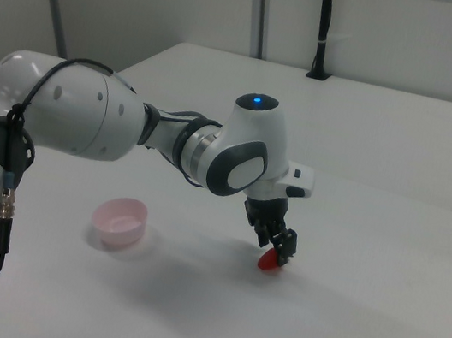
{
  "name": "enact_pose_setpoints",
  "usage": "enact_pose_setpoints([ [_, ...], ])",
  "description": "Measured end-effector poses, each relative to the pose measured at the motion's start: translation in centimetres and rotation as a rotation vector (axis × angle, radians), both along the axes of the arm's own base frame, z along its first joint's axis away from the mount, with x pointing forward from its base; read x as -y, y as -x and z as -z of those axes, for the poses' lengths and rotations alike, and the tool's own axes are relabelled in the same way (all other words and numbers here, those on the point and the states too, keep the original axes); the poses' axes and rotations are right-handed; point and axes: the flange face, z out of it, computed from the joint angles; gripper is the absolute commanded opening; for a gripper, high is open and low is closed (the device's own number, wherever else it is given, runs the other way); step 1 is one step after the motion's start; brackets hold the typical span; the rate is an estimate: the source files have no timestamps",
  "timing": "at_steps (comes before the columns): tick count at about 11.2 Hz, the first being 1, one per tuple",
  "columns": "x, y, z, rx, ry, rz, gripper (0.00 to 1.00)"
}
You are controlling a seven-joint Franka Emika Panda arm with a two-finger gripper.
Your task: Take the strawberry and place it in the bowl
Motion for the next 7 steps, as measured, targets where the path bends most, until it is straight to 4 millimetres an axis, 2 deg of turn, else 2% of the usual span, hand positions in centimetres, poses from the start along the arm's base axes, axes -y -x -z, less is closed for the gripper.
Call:
enact_pose_setpoints([
  [1,0.08,0.03,0.19,-0.003,0.0,0.001,0.68],
  [4,0.36,0.15,0.55,-0.01,0.001,-0.008,0.54],
  [7,0.38,0.2,0.86,-0.02,0.015,-0.024,0.49],
])
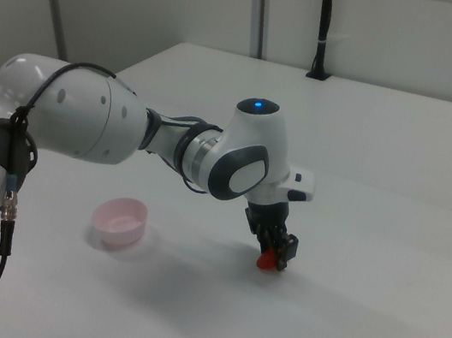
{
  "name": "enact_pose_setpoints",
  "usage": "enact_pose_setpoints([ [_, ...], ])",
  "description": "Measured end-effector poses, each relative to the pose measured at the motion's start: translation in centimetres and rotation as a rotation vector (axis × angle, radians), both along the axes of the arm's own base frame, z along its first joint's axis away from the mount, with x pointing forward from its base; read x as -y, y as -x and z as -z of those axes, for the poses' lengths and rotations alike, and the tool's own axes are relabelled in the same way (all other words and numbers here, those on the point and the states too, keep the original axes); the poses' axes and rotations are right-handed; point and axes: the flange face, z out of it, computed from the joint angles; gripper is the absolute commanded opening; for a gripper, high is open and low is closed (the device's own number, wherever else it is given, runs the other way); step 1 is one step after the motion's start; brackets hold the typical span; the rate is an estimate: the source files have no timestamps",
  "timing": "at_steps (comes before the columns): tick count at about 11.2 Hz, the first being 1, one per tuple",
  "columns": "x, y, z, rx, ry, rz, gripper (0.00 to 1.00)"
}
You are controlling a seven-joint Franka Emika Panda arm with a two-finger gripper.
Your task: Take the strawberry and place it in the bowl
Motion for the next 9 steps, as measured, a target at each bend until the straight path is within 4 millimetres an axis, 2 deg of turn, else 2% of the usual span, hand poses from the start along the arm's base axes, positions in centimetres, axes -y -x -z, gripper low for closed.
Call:
enact_pose_setpoints([
  [3,0.0,-0.1,-0.4,0.005,0.005,-0.002,0.49],
  [4,-0.1,0.0,-0.9,0.002,0.005,-0.004,0.46],
  [5,-0.7,0.0,-1.6,-0.011,0.0,-0.013,0.47],
  [6,-1.9,-0.1,-2.3,-0.026,-0.005,-0.03,0.6],
  [7,-3.2,-0.3,-2.8,-0.038,-0.008,-0.047,0.78],
  [8,-3.8,-0.4,-2.9,-0.044,-0.007,-0.06,1.0],
  [9,-3.6,-0.3,-2.8,-0.048,-0.005,-0.07,1.0],
])
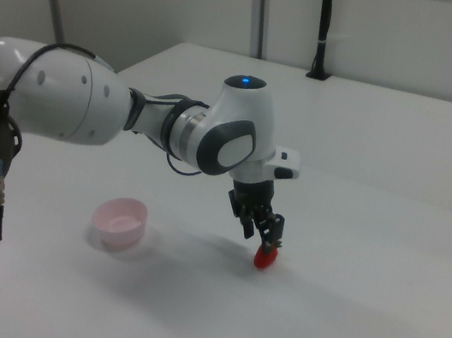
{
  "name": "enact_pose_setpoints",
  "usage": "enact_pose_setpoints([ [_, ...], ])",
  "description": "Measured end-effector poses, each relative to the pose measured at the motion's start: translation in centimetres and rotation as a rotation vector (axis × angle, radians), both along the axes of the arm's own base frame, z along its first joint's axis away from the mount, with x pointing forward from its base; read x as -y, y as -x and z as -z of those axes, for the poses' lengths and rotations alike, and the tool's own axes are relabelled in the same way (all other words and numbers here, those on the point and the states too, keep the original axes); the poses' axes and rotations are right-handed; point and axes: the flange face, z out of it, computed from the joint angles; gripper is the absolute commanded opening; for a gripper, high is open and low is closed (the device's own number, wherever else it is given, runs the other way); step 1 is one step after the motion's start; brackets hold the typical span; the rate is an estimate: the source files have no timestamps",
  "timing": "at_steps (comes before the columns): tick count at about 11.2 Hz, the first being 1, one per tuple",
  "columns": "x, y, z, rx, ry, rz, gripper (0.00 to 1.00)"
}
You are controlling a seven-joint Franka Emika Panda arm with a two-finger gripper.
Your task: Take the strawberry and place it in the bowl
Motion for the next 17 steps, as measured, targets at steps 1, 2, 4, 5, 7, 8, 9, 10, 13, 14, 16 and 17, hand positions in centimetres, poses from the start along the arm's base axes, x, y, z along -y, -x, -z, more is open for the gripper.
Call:
enact_pose_setpoints([
  [1,0.6,0.2,0.0,-0.002,0.003,0.0,1.0],
  [2,1.4,0.5,0.1,-0.007,0.007,-0.019,0.98],
  [4,3.7,1.2,0.4,-0.023,0.016,-0.11,0.84],
  [5,4.3,1.5,0.8,-0.032,0.016,-0.134,0.83],
  [7,4.1,1.1,1.9,-0.021,0.019,-0.155,0.83],
  [8,3.8,0.8,2.6,-0.019,0.017,-0.162,0.82],
  [9,3.4,0.6,3.2,-0.018,0.014,-0.168,0.77],
  [10,3.1,0.4,3.6,-0.014,0.014,-0.175,0.73],
  [13,2.6,0.0,3.7,0.009,0.02,-0.184,0.54],
  [14,2.6,0.0,3.7,0.01,0.02,-0.184,0.4],
  [16,2.7,-0.1,3.5,0.016,0.022,-0.183,0.38],
  [17,2.9,-0.1,3.3,0.02,0.024,-0.181,0.38],
])
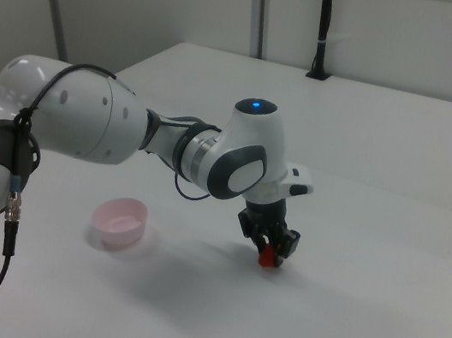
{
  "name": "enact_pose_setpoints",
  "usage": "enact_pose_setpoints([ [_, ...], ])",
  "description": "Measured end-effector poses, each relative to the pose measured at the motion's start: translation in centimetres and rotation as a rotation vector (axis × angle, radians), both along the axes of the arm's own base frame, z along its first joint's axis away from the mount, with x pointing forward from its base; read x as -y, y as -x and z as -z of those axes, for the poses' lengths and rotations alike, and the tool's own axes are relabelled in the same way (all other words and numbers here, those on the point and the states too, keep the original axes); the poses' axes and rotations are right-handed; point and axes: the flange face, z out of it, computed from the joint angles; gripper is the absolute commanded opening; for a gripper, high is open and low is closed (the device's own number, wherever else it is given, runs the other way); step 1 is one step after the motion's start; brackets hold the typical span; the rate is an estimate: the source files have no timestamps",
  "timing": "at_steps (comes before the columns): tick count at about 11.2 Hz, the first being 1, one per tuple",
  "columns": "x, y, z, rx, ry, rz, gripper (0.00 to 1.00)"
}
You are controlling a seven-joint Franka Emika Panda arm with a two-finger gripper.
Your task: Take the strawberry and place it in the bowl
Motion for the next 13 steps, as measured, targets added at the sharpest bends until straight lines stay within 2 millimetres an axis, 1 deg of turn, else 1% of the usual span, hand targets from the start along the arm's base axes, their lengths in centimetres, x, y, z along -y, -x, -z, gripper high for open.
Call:
enact_pose_setpoints([
  [3,-0.2,-0.1,-0.3,0.004,0.001,-0.003,0.39],
  [4,-0.6,-0.3,-0.9,0.014,0.003,-0.01,0.39],
  [5,-1.8,-0.6,-1.9,0.019,0.005,-0.026,0.39],
  [6,-3.8,-0.8,-2.9,0.001,0.001,-0.053,0.39],
  [8,-9.7,-0.7,-5.1,-0.084,-0.014,-0.128,0.39],
  [9,-12.8,-0.2,-6.3,-0.139,-0.02,-0.166,0.39],
  [10,-15.5,0.4,-7.5,-0.191,-0.023,-0.199,0.39],
  [12,-20.4,2.2,-9.5,-0.297,-0.034,-0.262,0.41],
  [13,-22.8,3.1,-9.9,-0.351,-0.038,-0.295,0.68],
])
